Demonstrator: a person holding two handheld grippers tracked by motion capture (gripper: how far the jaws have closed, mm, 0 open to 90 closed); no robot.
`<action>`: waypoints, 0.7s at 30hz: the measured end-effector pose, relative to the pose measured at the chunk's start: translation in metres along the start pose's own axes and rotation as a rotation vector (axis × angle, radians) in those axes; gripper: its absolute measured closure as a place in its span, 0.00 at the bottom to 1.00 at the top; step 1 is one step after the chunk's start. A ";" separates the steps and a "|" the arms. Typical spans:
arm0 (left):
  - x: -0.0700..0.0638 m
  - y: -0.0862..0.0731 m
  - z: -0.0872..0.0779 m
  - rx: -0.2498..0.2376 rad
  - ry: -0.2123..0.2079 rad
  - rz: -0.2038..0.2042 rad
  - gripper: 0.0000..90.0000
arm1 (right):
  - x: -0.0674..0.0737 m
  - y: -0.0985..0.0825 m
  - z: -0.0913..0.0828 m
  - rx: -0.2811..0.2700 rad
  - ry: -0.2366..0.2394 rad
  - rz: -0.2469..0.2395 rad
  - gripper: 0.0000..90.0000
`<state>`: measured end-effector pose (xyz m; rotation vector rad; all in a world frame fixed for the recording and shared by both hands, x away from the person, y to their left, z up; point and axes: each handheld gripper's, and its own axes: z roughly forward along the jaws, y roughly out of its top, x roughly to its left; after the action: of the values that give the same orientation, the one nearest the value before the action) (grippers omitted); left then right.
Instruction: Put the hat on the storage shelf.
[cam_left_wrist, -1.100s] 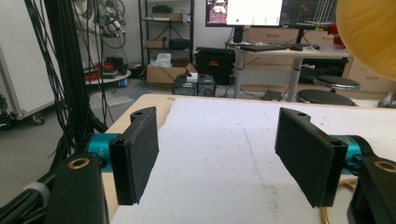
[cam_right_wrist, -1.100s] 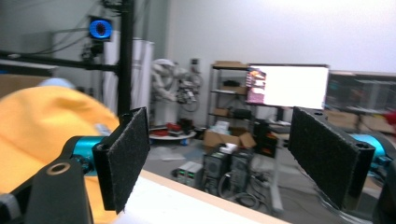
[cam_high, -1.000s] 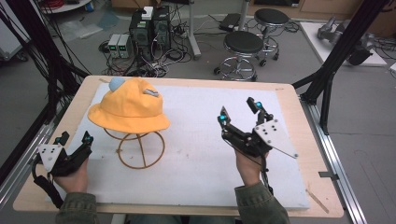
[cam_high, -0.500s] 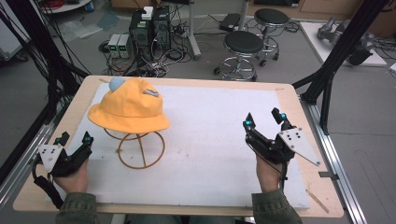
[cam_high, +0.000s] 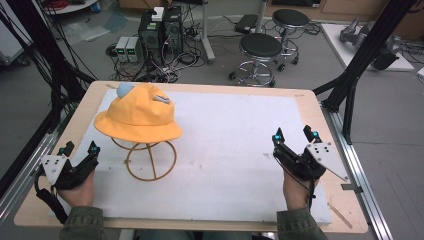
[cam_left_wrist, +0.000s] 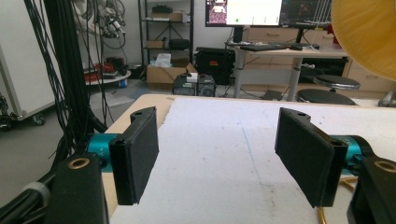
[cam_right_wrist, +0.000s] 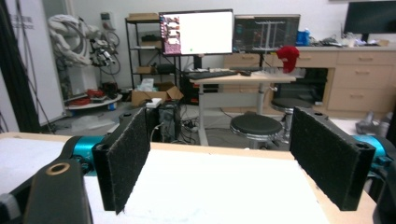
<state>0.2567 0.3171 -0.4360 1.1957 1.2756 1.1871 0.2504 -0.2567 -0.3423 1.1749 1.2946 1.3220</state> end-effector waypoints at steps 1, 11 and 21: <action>0.000 0.000 0.000 0.003 0.000 0.001 0.34 | -0.002 -0.003 0.000 0.008 -0.007 -0.001 0.22; 0.000 0.000 0.000 0.001 -0.001 -0.001 0.34 | -0.006 -0.028 0.000 0.056 -0.033 0.002 0.20; 0.002 -0.002 0.002 0.010 -0.005 -0.005 0.34 | -0.004 -0.057 0.006 0.138 -0.036 -0.007 0.20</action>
<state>0.2587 0.3186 -0.4377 1.2017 1.2808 1.1747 0.2559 -0.2578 -0.3995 1.2817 1.3807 1.2172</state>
